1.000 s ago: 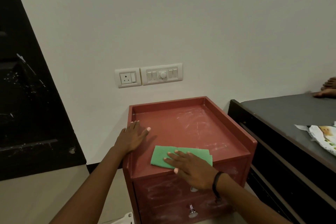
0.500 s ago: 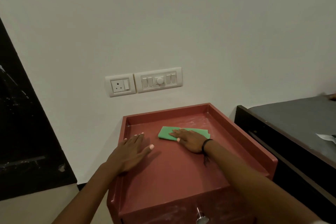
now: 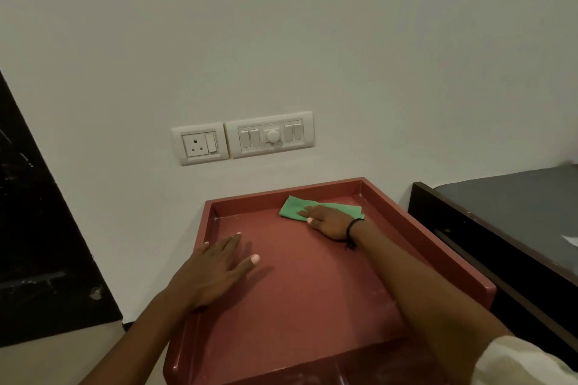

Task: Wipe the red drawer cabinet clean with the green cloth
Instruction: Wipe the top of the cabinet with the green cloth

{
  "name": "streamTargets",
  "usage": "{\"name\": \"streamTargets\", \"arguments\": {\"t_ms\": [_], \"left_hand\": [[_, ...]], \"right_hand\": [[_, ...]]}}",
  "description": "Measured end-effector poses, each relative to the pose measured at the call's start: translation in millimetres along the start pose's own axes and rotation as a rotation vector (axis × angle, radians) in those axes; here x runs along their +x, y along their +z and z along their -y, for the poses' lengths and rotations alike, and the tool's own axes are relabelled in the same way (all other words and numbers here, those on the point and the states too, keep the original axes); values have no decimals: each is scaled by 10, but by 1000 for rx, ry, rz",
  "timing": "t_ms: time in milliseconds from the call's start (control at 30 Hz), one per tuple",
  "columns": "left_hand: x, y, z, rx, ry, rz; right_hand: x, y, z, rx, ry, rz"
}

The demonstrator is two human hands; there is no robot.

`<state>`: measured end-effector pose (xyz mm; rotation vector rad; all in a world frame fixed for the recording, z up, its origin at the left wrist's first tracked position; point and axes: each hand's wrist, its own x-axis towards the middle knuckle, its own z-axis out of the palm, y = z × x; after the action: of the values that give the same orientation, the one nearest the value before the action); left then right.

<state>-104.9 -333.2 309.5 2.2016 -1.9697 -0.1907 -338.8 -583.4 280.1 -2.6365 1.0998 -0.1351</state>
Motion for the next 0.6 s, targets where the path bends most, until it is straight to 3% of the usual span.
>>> {"name": "streamTargets", "arguments": {"t_ms": [367,600], "left_hand": [[-189,-177,-165,-64,-26,9],[-299,-219,-357,79,33,34]], "right_hand": [[-1474,176,636,-8,1,18],[-2336,310,872,-16,-41,-15]]}}
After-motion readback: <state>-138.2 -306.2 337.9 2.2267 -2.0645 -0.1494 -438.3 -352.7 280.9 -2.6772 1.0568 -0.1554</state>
